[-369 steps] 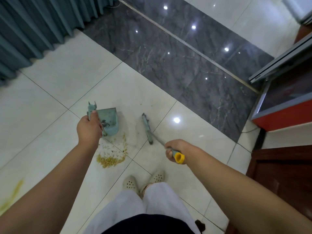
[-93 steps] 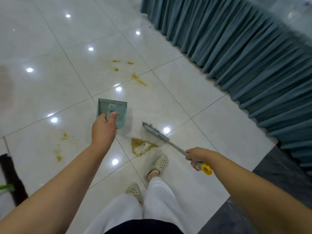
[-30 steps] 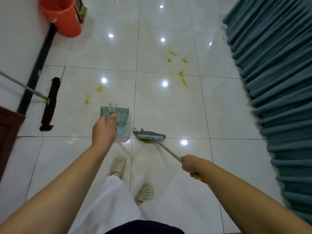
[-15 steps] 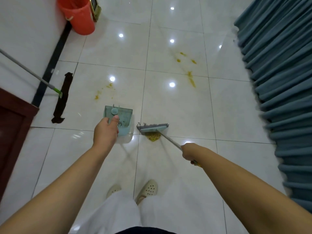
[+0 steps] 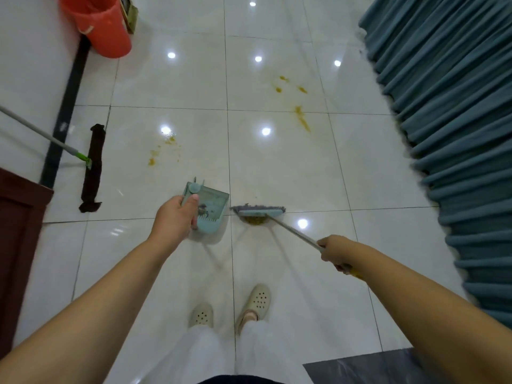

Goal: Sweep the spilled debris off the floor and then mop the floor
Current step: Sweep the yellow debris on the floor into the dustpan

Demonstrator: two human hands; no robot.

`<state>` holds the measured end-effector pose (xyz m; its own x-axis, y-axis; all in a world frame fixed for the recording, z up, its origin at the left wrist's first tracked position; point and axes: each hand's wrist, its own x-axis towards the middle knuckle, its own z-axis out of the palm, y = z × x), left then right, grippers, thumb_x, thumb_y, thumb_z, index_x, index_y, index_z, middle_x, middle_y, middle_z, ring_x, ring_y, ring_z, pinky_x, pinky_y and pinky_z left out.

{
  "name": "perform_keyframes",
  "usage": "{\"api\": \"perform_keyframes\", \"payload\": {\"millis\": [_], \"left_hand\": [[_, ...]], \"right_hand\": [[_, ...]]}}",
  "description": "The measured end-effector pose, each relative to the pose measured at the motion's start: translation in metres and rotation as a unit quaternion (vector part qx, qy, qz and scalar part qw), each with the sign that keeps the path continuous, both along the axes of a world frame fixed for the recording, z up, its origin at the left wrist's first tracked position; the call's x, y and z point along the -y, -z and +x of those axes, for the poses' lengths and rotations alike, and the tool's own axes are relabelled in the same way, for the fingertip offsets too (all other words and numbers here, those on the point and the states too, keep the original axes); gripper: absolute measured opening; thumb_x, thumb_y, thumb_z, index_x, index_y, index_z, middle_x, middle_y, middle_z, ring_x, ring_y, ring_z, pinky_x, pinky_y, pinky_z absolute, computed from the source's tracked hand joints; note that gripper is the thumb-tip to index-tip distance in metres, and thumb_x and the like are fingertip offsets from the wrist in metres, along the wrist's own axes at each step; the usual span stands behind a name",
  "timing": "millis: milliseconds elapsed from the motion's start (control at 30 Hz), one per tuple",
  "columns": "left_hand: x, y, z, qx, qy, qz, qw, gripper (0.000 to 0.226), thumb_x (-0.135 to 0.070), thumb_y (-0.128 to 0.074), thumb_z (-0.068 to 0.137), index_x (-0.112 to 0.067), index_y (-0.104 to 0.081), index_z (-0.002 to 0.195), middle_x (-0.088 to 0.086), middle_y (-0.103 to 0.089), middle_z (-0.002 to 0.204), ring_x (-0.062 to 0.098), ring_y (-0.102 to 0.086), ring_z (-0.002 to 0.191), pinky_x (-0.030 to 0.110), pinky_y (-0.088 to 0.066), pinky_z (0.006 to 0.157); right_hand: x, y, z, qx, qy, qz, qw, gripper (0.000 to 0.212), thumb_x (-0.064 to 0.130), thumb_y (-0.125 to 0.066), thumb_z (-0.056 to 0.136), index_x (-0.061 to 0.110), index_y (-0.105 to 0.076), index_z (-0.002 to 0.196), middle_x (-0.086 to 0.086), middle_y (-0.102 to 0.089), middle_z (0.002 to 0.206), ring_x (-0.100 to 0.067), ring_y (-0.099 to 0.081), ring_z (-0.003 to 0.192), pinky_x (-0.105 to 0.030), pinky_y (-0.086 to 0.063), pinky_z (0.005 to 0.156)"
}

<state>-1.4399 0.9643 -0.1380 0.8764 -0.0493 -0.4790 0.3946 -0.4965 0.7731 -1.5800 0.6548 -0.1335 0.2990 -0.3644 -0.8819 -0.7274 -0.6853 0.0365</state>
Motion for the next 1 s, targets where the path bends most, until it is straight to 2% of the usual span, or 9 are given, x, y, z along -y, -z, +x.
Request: {"api": "perform_keyframes", "payload": {"millis": [133, 367, 567, 867, 1000], "left_hand": [[-0.021, -0.002, -0.005, -0.026, 0.010, -0.020, 0.999, 0.039, -0.042, -0.046, 0.096, -0.010, -0.053, 0.075, 0.002, -0.051, 0.056, 0.017, -0.042, 0.044, 0.024, -0.034, 0.041], [-0.036, 0.002, -0.026, -0.075, 0.036, -0.045, 0.996, 0.038, -0.041, -0.045, 0.097, -0.009, -0.052, 0.078, 0.001, -0.050, 0.053, 0.009, -0.039, 0.035, 0.020, -0.030, 0.035], [-0.041, 0.006, -0.042, -0.107, 0.077, -0.053, 0.990, 0.040, -0.042, -0.042, 0.098, -0.010, -0.052, 0.077, 0.001, -0.049, 0.052, 0.008, -0.038, 0.033, 0.017, -0.029, 0.036], [-0.035, 0.016, -0.055, -0.122, 0.163, -0.037, 0.978, 0.042, -0.045, -0.042, 0.098, -0.011, -0.053, 0.076, -0.004, -0.049, 0.048, 0.007, -0.037, 0.033, 0.018, -0.029, 0.034], [-0.033, 0.024, -0.059, -0.128, 0.187, -0.032, 0.974, 0.043, -0.047, -0.043, 0.096, -0.013, -0.052, 0.072, -0.006, -0.049, 0.043, 0.008, -0.039, 0.034, 0.019, -0.030, 0.034]], "right_hand": [[0.002, -0.004, 0.000, 0.027, 0.070, 0.039, 0.996, 0.032, 0.006, -0.042, 0.095, 0.011, -0.052, 0.125, -0.009, -0.048, 0.068, -0.018, -0.043, 0.048, -0.021, -0.039, 0.041], [-0.014, 0.026, 0.013, 0.048, 0.203, 0.057, 0.976, 0.030, 0.007, -0.044, 0.098, 0.005, -0.049, 0.127, -0.013, -0.046, 0.076, -0.016, -0.041, 0.052, -0.021, -0.039, 0.042], [-0.039, 0.040, -0.004, 0.005, 0.208, 0.052, 0.977, 0.031, 0.010, -0.045, 0.098, 0.002, -0.047, 0.127, -0.014, -0.048, 0.079, -0.017, -0.044, 0.051, -0.015, -0.039, 0.036], [-0.023, 0.016, -0.031, 0.041, 0.200, 0.062, 0.977, 0.021, 0.009, -0.044, 0.097, 0.006, -0.051, 0.117, -0.012, -0.049, 0.070, -0.017, -0.043, 0.049, -0.024, -0.040, 0.045], [-0.022, 0.025, -0.035, 0.062, 0.242, 0.069, 0.966, 0.017, 0.009, -0.045, 0.098, 0.004, -0.051, 0.114, -0.013, -0.049, 0.068, -0.017, -0.043, 0.048, -0.024, -0.042, 0.045]]}}
